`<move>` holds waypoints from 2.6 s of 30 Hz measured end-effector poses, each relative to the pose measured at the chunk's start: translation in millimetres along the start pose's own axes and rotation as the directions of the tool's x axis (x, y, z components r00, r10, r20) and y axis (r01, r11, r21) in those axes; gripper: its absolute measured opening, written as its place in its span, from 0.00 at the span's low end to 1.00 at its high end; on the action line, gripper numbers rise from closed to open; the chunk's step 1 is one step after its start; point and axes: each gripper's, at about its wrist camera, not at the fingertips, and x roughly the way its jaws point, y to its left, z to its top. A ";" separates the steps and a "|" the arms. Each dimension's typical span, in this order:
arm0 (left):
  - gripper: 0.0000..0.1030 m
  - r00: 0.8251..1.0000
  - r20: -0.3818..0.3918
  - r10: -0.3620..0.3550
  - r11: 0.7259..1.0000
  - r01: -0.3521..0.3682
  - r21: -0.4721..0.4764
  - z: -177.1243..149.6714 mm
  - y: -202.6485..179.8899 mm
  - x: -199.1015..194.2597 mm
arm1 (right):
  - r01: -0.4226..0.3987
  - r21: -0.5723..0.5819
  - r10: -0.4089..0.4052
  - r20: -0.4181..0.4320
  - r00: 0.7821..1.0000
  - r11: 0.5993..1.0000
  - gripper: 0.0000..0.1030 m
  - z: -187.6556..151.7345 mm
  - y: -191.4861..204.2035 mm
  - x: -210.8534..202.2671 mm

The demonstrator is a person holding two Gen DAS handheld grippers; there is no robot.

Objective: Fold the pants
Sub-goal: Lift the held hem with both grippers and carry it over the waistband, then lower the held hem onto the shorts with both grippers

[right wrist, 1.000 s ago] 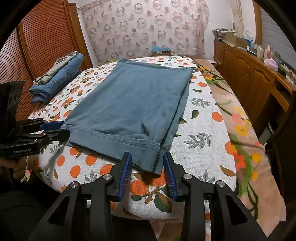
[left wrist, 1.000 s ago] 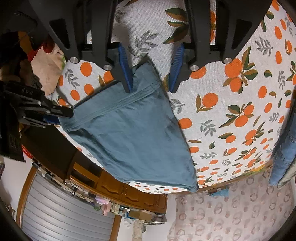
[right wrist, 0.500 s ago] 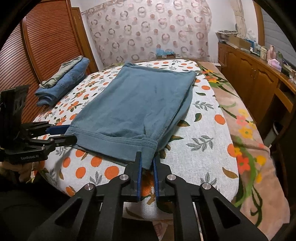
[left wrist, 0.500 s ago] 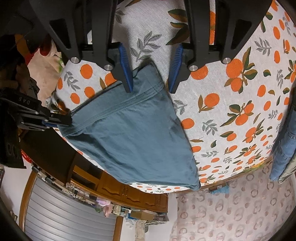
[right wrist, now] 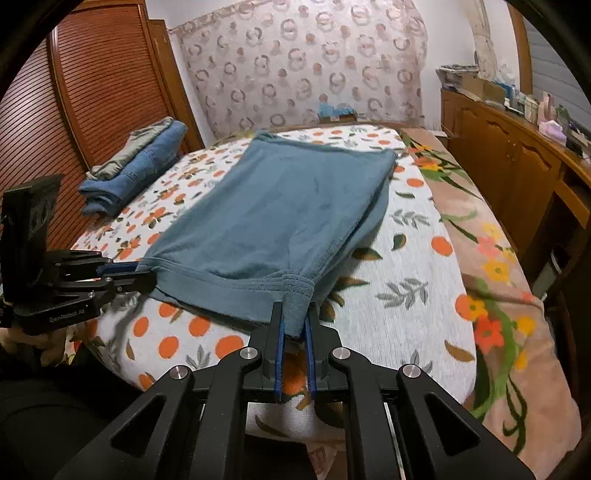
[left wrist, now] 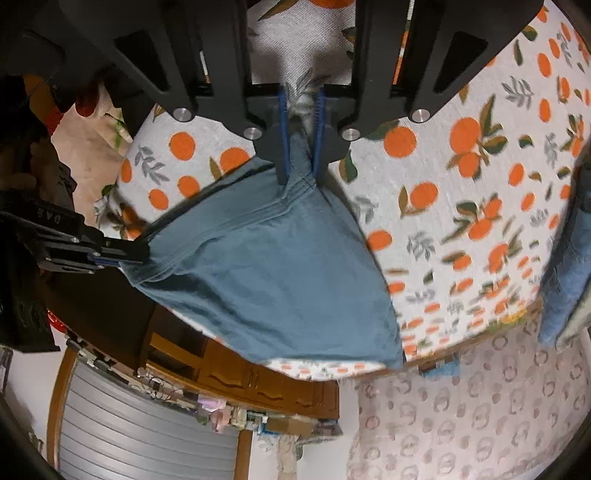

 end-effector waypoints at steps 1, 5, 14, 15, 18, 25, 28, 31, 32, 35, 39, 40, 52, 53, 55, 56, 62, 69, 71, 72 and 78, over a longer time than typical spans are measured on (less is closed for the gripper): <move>0.10 1.000 0.011 0.004 1.000 -0.004 0.009 3.3 -1.4 -4.4 | -0.004 -0.006 0.004 0.009 1.000 1.000 0.08 2.5 1.2 -2.1; 0.10 0.996 0.084 0.008 1.000 -0.010 0.023 20.3 -3.8 -30.2 | -0.012 -0.047 0.014 0.058 0.998 0.999 0.08 19.2 8.1 -15.2; 0.10 0.963 0.269 0.020 0.999 -0.028 0.026 79.6 10.3 -109.1 | 0.004 -0.151 0.029 0.218 0.975 0.988 0.08 85.7 29.5 -67.0; 0.10 0.957 0.289 0.024 0.999 -0.033 0.025 86.0 13.6 -119.6 | 0.007 -0.163 0.032 0.237 0.971 0.987 0.08 91.2 32.8 -74.2; 0.10 0.938 0.345 0.042 0.999 -0.051 0.019 104.4 19.5 -146.5 | 0.008 -0.194 0.049 0.291 0.956 0.981 0.08 111.3 42.1 -95.0; 0.10 0.905 0.417 0.086 0.996 -0.083 -0.026 140.7 49.3 -185.3 | -0.006 -0.258 0.098 0.343 0.934 0.966 0.08 151.4 66.2 -113.8; 0.10 0.900 0.416 0.126 0.992 -0.116 -0.051 153.1 65.2 -183.3 | -0.017 -0.276 0.109 0.323 0.940 0.961 0.08 170.8 70.6 -96.3; 0.10 0.896 0.408 0.174 0.985 -0.155 -0.080 170.3 86.9 -172.5 | -0.008 -0.280 0.096 0.304 0.948 0.960 0.08 193.5 66.4 -71.9; 0.10 0.894 0.409 0.186 0.983 -0.163 -0.090 176.9 94.5 -168.9 | 0.001 -0.274 0.085 0.300 0.950 0.962 0.08 205.1 59.2 -56.9; 0.10 0.887 0.404 0.223 0.974 -0.188 -0.124 201.4 117.8 -158.1 | 0.084 -0.253 0.005 0.333 0.943 0.964 0.08 239.9 58.2 -33.0; 0.10 0.850 0.440 0.289 0.957 -0.248 -0.150 229.3 134.6 -161.2 | 0.130 -0.237 -0.033 0.374 0.927 0.963 0.08 279.1 66.7 -5.5; 0.10 0.842 0.449 0.299 0.954 -0.257 -0.153 234.1 137.9 -162.8 | 0.130 -0.234 -0.031 0.385 0.923 0.964 0.08 284.5 69.1 -2.6; 0.10 0.923 0.245 0.298 0.955 -0.284 -0.090 132.5 136.2 -96.4 | 0.031 -0.326 0.021 0.156 0.988 0.945 0.08 220.5 80.5 79.1; 0.10 0.927 0.229 0.297 0.955 -0.284 -0.089 119.0 134.1 -91.7 | 0.018 -0.331 0.028 0.135 0.990 0.944 0.08 215.3 80.3 82.0; 0.10 0.936 0.205 0.286 0.958 -0.274 -0.084 101.9 130.5 -86.9 | -0.001 -0.343 0.041 0.110 0.993 0.939 0.08 204.9 82.7 84.4; 0.10 0.939 0.199 0.281 0.959 -0.270 -0.082 96.7 127.4 -86.5 | -0.009 -0.350 0.047 0.100 0.994 0.937 0.08 200.1 84.3 83.9; 0.10 0.950 0.182 0.254 0.966 -0.241 -0.092 70.0 117.1 -90.1 | -0.062 -0.362 0.089 0.060 0.994 0.930 0.08 186.1 66.3 63.5; 0.10 0.960 0.165 0.228 0.971 -0.212 -0.109 42.1 111.4 -91.1 | -0.097 -0.354 0.114 0.026 0.993 0.930 0.08 173.5 56.8 51.7; 0.10 0.962 0.158 0.225 0.972 -0.209 -0.112 32.3 108.3 -89.1 | -0.107 -0.340 0.120 0.019 0.993 0.935 0.08 170.1 54.8 52.6; 0.10 0.962 0.156 0.225 0.971 -0.209 -0.112 29.3 106.8 -88.7 | -0.109 -0.331 0.121 0.016 0.992 0.937 0.08 167.2 53.1 52.0; 0.10 0.962 0.151 0.227 0.971 -0.212 -0.106 11.9 95.1 -86.6 | -0.130 -0.280 0.141 0.020 0.990 0.951 0.08 152.6 47.3 49.1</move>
